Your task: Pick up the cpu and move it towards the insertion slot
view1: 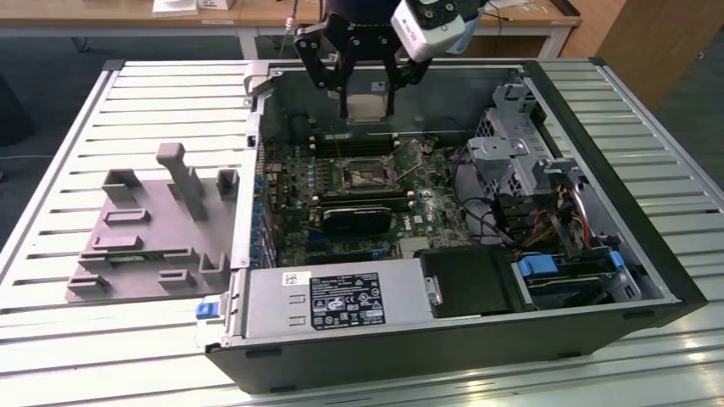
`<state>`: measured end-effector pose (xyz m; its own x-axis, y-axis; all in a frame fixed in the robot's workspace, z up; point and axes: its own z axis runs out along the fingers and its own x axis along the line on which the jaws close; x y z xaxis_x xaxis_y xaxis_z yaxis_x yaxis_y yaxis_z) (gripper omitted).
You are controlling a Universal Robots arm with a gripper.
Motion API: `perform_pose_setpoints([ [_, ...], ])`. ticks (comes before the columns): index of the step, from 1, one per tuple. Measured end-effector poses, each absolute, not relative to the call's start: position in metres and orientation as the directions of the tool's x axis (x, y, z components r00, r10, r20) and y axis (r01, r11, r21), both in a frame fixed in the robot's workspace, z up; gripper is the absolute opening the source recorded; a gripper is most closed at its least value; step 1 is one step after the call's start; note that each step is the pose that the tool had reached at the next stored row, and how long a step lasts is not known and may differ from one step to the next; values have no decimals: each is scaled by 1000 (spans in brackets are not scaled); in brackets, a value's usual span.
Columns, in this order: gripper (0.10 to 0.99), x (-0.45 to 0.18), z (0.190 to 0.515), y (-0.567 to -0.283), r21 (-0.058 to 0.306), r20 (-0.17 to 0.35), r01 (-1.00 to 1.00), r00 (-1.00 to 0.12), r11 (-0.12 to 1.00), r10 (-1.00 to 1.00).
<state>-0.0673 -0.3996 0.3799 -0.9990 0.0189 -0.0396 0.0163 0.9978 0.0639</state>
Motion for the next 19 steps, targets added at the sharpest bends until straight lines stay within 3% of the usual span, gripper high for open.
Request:
perform_pose_setpoints([
  [19,541,-58,369,-367,64,-40,16,-999,998,19],
])
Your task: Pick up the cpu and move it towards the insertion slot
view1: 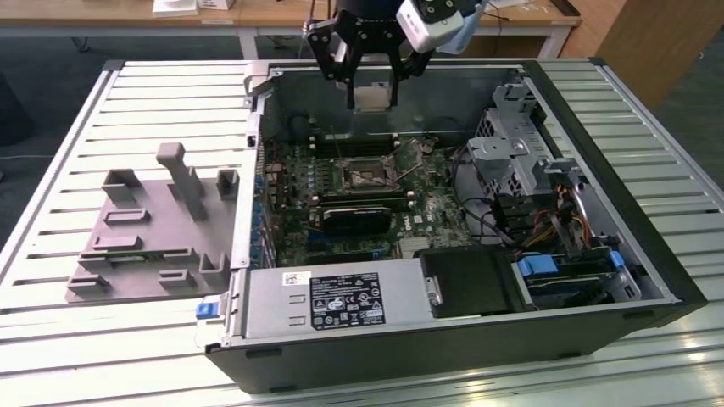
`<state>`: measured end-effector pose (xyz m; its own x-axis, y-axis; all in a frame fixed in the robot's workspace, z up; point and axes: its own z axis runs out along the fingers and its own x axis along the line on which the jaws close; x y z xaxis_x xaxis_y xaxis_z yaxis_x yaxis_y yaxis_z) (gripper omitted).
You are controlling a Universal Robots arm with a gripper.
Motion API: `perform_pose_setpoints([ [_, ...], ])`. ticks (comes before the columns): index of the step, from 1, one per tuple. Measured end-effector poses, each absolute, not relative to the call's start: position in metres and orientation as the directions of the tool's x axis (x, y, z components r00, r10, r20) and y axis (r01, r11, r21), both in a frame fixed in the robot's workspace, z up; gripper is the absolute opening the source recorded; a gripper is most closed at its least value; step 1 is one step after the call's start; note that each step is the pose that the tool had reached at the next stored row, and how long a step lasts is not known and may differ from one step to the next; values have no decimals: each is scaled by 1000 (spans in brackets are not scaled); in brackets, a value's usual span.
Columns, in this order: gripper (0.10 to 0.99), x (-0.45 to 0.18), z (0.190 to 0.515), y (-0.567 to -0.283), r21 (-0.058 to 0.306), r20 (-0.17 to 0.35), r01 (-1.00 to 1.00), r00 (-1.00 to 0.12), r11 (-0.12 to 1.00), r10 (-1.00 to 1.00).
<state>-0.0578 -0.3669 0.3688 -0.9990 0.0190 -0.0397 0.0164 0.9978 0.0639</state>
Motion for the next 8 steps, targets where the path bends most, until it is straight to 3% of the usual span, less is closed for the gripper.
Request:
perform_pose_setpoints([
  [8,541,-55,364,-351,64,-40,16,-999,998,19],
])
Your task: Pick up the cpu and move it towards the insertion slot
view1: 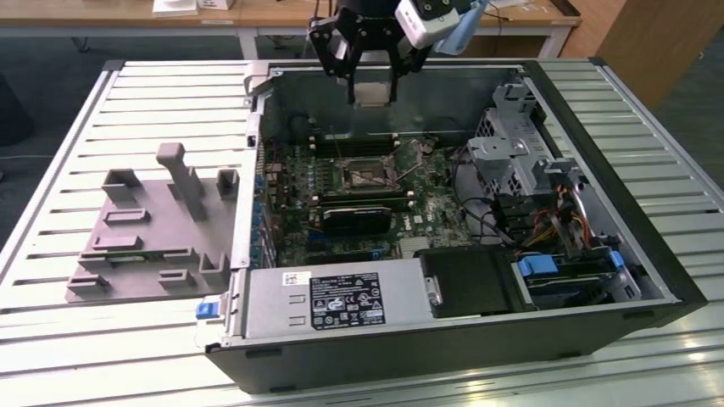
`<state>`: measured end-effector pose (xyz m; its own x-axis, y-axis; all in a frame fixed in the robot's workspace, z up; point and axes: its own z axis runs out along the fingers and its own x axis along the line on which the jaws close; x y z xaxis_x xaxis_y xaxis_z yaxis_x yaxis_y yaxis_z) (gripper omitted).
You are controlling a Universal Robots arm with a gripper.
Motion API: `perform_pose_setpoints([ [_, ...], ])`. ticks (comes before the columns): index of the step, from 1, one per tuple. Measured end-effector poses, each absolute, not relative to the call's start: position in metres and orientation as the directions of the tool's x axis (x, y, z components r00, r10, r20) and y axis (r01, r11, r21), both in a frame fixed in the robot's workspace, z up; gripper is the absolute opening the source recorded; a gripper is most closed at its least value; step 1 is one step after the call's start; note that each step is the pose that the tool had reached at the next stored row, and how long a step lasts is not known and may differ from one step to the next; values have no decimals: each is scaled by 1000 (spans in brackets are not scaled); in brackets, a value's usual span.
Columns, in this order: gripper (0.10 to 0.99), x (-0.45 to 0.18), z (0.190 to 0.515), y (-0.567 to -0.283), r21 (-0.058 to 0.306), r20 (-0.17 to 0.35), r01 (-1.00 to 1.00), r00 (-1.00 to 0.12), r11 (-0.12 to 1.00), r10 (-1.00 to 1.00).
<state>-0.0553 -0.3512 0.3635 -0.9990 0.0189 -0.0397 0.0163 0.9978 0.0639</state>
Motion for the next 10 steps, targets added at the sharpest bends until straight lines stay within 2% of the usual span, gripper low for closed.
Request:
perform_pose_setpoints([
  [10,541,-49,360,-332,64,-40,16,-999,998,18],
])
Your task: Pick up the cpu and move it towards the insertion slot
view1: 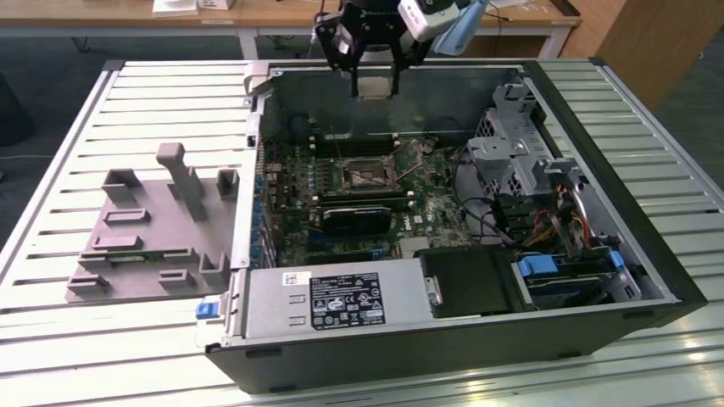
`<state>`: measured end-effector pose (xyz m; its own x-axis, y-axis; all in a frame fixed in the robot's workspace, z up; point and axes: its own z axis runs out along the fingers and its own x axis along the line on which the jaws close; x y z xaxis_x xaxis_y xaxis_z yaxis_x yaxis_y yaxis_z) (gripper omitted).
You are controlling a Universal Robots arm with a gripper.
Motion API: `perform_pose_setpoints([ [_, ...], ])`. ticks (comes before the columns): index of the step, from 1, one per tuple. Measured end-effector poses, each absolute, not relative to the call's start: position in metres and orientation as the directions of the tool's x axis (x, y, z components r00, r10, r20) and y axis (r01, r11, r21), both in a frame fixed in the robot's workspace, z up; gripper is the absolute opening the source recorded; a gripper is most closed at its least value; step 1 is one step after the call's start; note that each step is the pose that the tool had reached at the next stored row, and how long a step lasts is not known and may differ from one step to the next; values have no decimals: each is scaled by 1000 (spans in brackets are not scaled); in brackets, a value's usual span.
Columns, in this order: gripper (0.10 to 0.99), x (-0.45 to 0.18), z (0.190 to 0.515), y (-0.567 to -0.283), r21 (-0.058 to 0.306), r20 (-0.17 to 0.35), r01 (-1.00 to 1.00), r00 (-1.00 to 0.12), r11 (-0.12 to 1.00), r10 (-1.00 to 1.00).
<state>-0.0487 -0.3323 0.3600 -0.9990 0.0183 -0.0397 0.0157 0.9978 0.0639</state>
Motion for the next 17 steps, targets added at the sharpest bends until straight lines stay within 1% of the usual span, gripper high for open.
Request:
perform_pose_setpoints([
  [13,541,-39,356,-314,64,-40,9,-999,998,12],
  [17,541,-39,356,-313,64,-40,9,-999,998,11],
])
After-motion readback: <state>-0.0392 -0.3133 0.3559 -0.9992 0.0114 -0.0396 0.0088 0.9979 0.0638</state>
